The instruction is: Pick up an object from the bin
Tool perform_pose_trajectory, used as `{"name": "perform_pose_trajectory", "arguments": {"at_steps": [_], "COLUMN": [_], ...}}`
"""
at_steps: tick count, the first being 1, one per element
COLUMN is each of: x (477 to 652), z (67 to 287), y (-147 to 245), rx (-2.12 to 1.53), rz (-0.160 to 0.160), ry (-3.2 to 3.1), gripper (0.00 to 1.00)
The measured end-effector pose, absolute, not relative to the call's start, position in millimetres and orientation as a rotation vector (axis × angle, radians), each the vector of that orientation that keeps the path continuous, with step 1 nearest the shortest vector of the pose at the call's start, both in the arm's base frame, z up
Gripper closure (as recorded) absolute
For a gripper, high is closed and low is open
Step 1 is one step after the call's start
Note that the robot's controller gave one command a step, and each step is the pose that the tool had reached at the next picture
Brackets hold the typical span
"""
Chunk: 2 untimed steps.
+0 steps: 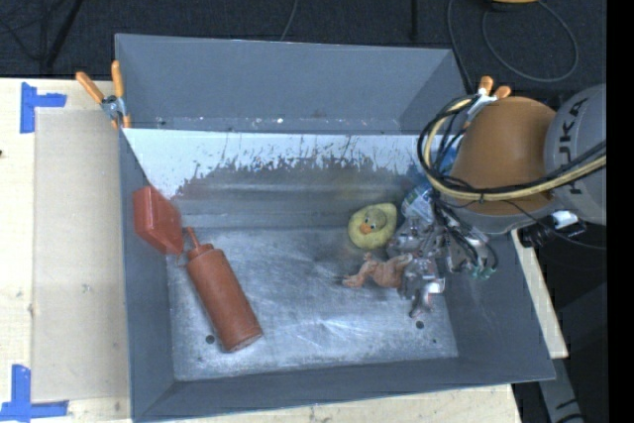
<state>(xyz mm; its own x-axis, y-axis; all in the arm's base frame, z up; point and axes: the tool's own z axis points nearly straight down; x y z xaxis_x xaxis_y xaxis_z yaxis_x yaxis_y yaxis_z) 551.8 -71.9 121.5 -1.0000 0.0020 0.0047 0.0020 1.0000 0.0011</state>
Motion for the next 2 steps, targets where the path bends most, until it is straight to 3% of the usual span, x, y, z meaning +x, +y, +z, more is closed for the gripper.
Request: {"name": "perform_pose_trajectory", "arguments": {"at_steps": [2], "x": [553.6], "z": [150.3], "y": [-72.0], "rx": [-0.004], "rz": [0.0], "ry": [-3.144], "gripper": [1.0]}}
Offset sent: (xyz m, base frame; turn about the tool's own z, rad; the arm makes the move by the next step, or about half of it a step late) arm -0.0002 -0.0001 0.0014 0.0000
